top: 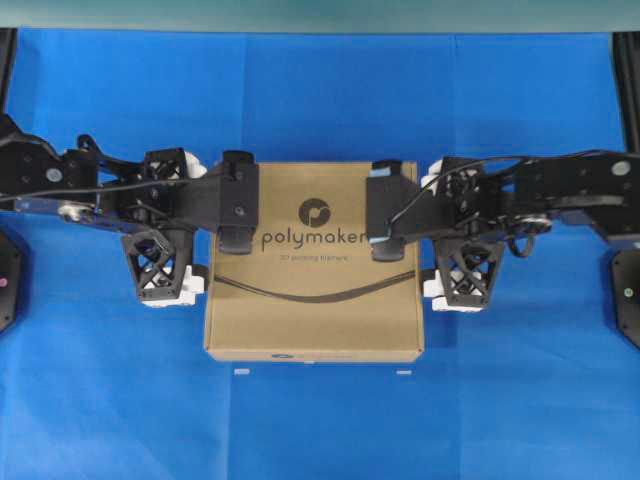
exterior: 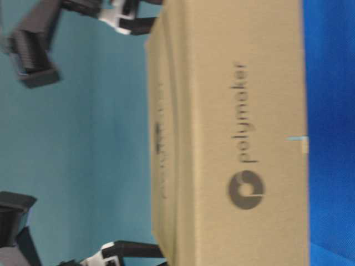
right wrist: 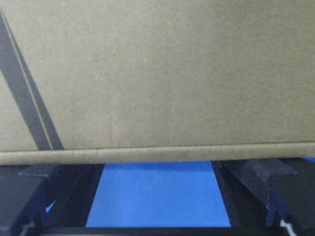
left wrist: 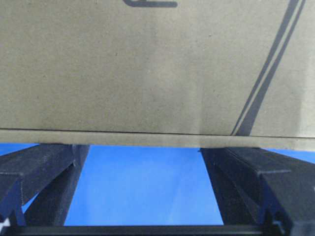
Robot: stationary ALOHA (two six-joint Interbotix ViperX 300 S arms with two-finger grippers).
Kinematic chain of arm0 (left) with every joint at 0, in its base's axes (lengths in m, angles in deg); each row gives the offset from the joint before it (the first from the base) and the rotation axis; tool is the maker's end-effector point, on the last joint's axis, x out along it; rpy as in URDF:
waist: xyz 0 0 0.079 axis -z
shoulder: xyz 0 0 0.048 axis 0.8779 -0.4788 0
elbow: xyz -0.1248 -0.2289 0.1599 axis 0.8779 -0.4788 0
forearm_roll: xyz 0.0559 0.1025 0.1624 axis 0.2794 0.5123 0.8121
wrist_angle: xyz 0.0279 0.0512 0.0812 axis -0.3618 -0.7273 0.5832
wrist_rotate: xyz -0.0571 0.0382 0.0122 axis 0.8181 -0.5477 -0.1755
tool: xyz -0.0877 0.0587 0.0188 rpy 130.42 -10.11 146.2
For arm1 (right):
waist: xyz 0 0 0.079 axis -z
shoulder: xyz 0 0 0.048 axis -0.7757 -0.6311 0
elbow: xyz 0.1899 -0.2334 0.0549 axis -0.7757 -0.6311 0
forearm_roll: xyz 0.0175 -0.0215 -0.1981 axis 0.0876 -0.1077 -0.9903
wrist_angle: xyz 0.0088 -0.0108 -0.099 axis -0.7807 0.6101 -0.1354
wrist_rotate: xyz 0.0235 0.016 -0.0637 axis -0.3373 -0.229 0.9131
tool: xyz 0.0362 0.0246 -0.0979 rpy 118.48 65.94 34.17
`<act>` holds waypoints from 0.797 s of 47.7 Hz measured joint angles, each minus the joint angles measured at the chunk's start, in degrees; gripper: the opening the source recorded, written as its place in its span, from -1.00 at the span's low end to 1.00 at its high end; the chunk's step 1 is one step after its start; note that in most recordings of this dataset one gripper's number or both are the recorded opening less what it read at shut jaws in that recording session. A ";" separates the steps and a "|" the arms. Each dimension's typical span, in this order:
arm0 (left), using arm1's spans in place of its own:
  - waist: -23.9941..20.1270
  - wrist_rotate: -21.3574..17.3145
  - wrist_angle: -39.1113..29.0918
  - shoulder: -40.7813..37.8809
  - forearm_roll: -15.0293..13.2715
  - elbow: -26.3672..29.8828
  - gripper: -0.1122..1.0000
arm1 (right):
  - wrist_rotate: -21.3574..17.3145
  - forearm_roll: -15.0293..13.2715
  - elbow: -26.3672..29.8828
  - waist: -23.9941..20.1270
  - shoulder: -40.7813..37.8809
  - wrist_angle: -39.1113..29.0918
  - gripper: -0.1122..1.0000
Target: Lift up the cardboard box by clamping it between your arms.
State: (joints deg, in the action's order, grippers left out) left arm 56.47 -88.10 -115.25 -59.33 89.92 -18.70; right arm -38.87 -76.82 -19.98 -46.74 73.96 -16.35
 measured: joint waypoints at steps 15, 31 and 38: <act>0.18 0.09 4.13 -5.19 0.00 -0.70 0.77 | 0.18 -0.09 -2.20 0.00 -2.81 2.20 0.97; 0.18 0.09 10.11 -7.82 0.00 -2.99 0.77 | 0.18 0.09 -5.45 -0.09 -3.25 7.21 0.97; 0.35 0.09 10.72 -8.44 0.00 -3.34 0.77 | 0.09 0.18 -5.80 -0.26 -4.22 8.26 0.97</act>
State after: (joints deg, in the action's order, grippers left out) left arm 56.82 -88.02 -104.53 -67.77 89.92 -22.04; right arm -38.78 -76.64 -25.78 -47.00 69.75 -8.08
